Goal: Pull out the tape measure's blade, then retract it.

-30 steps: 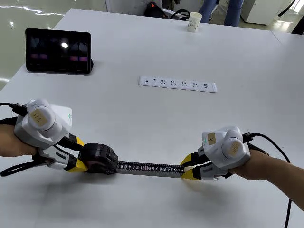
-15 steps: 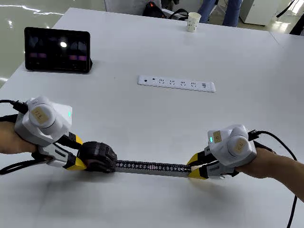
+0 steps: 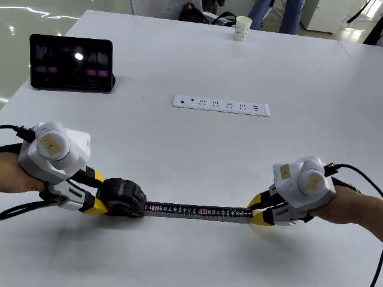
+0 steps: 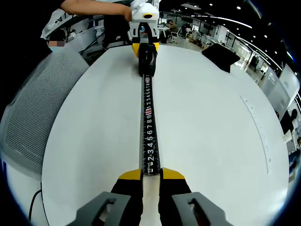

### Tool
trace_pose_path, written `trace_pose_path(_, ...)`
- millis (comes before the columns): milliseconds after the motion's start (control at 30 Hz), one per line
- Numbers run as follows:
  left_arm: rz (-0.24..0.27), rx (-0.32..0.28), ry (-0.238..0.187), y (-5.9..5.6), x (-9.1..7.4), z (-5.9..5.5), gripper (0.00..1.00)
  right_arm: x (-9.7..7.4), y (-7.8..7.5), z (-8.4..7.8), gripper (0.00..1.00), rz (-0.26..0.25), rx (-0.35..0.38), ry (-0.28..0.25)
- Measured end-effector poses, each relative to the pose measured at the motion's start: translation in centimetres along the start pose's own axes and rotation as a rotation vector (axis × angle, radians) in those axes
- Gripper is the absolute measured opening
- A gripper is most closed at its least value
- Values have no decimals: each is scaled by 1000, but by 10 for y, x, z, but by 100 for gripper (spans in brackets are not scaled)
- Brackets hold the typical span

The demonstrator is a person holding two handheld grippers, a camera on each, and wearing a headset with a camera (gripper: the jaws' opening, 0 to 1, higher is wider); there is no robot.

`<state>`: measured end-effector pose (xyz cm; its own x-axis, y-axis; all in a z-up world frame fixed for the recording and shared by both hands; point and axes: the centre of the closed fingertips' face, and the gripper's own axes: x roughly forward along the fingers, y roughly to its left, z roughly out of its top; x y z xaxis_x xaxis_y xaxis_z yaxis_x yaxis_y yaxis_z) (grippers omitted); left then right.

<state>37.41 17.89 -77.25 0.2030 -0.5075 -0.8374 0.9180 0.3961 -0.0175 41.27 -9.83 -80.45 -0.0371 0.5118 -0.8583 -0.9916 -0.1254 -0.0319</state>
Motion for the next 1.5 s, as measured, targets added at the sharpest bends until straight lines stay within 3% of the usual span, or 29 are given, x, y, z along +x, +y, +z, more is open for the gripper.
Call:
trace_pose_path(200,2,2,7,0,0,0,24,-5,0,-10,8,-5,12,22)
trace_pose_path(1000,12,42,36,1,1,1,25,-6,3,-10,12,38,32,48)
trace_pose_path(1500,30,35,49,0,0,1,25,-4,1,-14,15,27,30,47)
